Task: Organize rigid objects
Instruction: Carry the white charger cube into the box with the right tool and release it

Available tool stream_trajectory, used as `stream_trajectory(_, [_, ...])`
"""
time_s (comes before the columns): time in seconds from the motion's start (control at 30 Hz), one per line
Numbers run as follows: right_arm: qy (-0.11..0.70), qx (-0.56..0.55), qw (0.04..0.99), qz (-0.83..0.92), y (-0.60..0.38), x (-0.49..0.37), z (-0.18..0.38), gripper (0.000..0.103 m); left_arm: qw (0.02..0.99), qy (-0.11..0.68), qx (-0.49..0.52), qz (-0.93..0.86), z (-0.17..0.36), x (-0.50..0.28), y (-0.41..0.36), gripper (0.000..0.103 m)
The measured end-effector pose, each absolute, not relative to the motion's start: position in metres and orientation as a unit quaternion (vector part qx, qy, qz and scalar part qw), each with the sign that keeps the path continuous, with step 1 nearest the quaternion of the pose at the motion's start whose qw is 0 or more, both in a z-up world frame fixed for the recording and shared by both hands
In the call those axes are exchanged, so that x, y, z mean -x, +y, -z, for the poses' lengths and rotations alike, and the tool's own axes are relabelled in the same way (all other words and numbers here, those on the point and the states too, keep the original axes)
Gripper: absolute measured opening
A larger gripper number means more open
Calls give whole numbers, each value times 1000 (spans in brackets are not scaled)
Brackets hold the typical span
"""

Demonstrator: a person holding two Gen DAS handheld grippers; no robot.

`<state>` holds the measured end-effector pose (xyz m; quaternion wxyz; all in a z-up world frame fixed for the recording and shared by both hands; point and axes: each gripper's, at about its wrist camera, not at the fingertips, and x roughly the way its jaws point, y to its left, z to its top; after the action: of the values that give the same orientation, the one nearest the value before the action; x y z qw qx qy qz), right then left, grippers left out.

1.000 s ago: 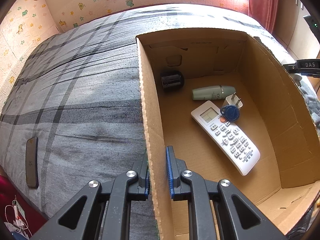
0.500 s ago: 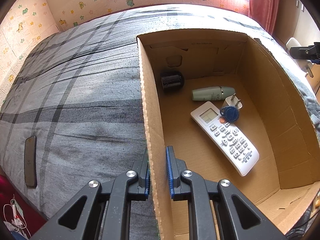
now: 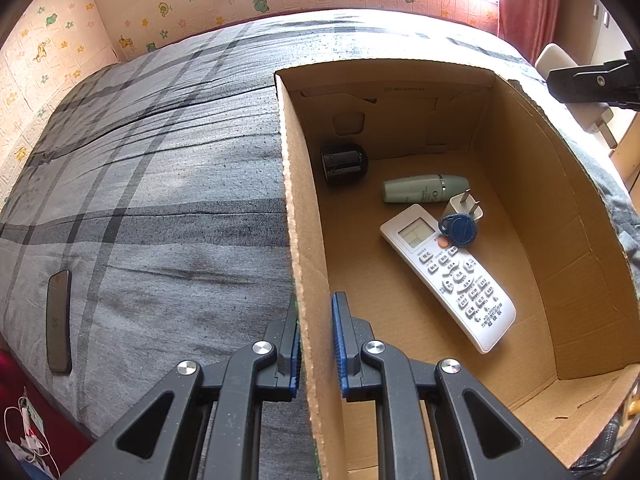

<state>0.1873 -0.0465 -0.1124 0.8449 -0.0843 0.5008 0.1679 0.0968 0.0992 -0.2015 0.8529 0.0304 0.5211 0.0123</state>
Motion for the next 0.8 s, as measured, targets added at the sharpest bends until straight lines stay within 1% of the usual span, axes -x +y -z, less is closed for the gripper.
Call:
stream_trajectory(0.27, [518, 100, 829, -186, -17, -204, 135, 47, 853, 520, -28, -12, 201, -96, 100, 14])
stream_trajectory(0.8, [586, 140, 774, -195, 23, -233, 210, 47, 853, 521, -26, -12, 199, -95, 101, 14])
